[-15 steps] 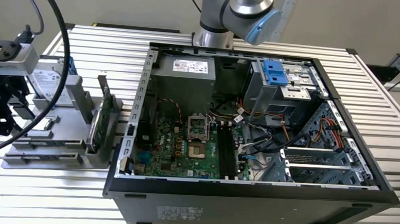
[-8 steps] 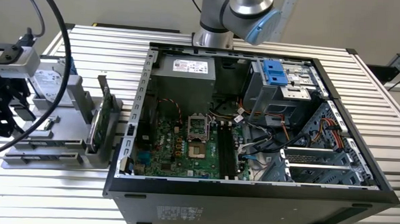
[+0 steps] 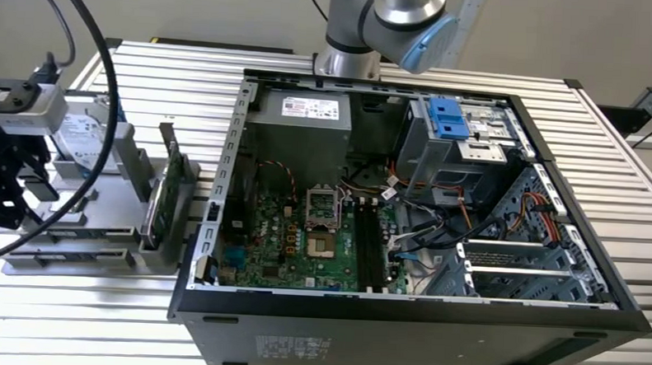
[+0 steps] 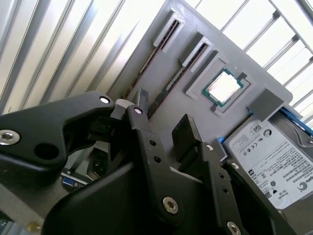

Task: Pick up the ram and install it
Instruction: 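Pick up the ram and move it above insertion slot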

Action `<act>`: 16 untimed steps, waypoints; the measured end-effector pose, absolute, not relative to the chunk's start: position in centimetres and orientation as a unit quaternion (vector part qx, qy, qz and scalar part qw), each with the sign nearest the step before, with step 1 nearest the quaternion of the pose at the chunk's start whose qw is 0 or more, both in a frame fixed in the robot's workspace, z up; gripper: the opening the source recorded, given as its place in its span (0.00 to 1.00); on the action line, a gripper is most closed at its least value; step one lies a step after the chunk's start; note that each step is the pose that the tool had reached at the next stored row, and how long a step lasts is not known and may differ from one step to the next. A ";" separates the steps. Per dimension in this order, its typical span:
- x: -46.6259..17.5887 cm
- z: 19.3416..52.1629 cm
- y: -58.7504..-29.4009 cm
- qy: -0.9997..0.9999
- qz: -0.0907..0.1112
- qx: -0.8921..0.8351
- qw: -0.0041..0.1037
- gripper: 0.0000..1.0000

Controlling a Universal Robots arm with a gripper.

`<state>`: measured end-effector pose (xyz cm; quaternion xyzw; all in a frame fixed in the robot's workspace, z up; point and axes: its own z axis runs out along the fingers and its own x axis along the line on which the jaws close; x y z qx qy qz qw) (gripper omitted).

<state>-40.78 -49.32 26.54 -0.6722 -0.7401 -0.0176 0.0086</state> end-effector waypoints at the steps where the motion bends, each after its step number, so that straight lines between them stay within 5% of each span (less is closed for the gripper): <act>1: -40.8 26.5 -49.3 -0.740 -0.017 -0.672 0.009 1.00; 16: -40.8 25.8 -49.3 -0.740 -0.016 -0.672 0.010 1.00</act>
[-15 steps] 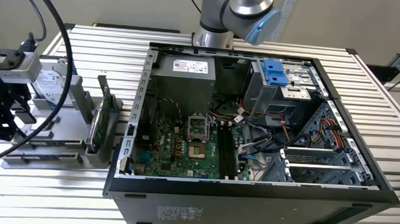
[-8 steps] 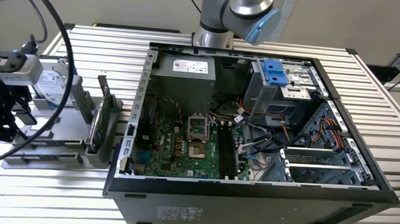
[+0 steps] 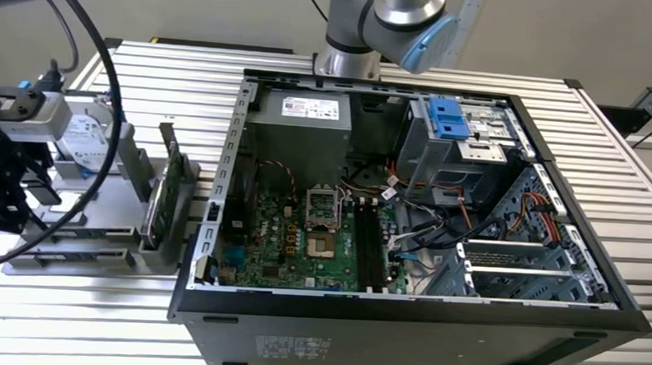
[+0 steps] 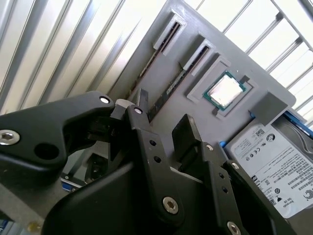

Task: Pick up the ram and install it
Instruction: 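Pick up the ram and move it above insertion slot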

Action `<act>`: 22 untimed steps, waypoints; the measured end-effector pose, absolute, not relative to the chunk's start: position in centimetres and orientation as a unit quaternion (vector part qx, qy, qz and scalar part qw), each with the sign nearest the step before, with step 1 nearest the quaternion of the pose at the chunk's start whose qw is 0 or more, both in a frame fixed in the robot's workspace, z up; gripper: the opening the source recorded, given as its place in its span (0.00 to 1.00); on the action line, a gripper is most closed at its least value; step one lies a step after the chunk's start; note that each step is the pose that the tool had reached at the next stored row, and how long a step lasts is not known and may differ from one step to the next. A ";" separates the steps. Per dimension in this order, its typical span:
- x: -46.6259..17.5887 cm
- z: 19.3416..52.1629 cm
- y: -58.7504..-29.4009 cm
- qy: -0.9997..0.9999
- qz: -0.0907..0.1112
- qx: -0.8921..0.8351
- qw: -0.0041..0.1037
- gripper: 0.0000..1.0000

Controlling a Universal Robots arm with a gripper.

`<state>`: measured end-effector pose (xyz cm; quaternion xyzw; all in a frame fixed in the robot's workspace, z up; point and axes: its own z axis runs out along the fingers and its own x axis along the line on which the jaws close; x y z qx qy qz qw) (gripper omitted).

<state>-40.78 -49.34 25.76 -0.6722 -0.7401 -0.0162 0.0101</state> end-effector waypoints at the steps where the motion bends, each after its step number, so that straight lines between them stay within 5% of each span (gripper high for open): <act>1: -40.8 25.7 -49.3 -0.740 -0.016 -0.672 0.010 1.00; 22: -40.8 24.9 -49.3 -0.740 -0.015 -0.672 0.011 1.00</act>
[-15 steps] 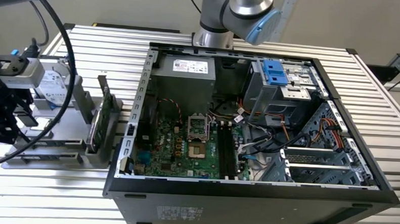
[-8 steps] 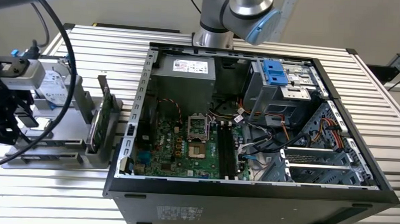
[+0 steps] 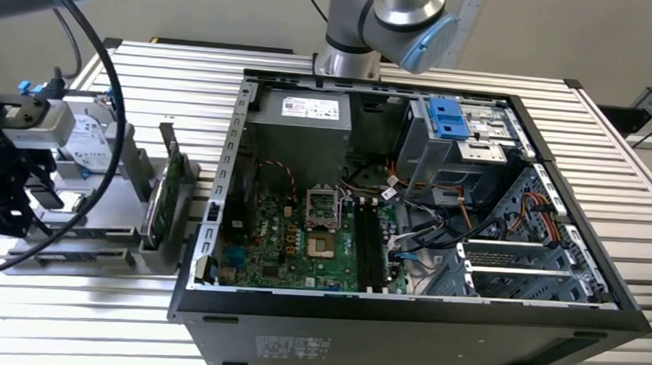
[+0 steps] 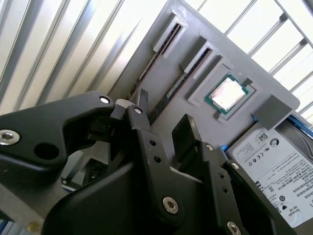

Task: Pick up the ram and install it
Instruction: 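Pick up the ram and move it above insertion slot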

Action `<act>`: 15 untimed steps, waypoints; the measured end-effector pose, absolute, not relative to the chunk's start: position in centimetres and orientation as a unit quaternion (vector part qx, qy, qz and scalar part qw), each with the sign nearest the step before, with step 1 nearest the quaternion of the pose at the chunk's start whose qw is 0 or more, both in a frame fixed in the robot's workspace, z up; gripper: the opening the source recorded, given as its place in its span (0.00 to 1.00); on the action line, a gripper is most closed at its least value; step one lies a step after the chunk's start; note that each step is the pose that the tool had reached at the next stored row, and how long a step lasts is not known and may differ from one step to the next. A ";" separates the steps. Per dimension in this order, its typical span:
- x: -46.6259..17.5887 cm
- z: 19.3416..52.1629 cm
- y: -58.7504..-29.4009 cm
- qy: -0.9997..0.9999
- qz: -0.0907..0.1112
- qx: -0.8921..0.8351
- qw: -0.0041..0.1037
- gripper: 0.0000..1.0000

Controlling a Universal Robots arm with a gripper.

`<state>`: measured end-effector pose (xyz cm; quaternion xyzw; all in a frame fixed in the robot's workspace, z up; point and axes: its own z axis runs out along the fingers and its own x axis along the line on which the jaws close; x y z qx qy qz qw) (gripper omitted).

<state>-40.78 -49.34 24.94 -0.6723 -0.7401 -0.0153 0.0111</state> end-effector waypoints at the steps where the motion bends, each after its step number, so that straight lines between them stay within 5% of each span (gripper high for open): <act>1: -40.8 24.9 -49.3 -0.740 -0.015 -0.672 0.011 1.00; 15: -40.8 24.5 -49.3 -0.740 -0.015 -0.672 0.011 1.00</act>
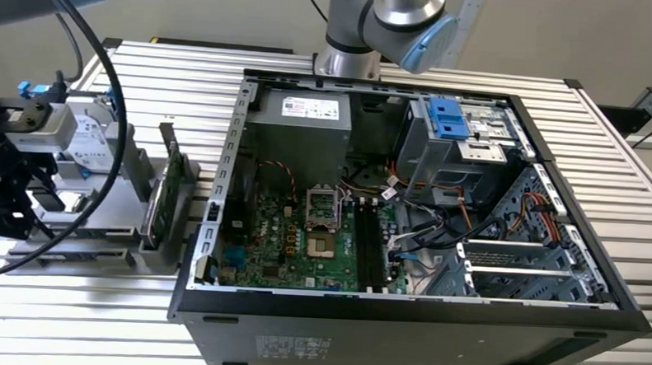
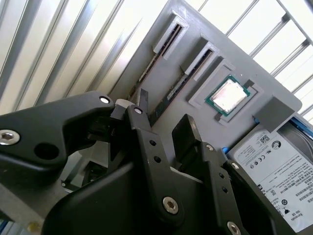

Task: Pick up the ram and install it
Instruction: 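Pick up the ram and move it above insertion slot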

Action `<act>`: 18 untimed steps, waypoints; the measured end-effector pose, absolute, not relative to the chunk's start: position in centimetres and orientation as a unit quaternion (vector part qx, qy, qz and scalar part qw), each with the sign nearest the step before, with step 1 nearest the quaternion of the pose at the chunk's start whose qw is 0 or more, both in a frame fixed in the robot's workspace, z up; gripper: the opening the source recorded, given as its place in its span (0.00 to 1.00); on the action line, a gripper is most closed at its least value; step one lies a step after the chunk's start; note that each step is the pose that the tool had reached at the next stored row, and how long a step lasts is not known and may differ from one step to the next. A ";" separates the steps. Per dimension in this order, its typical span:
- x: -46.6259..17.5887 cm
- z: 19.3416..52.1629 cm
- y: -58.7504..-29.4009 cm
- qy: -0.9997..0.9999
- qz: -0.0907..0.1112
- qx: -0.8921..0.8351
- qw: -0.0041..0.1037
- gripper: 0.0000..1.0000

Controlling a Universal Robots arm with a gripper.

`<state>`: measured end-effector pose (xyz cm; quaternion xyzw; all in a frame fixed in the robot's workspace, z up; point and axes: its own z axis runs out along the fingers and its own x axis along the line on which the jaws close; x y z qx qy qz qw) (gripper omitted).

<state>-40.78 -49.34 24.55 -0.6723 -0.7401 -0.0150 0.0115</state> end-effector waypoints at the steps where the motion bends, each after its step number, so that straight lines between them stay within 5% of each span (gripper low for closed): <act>1: -40.8 24.5 -49.3 -0.740 -0.015 -0.672 0.011 1.00; 18: -40.8 24.2 -49.6 -0.740 -0.014 -0.672 0.012 1.00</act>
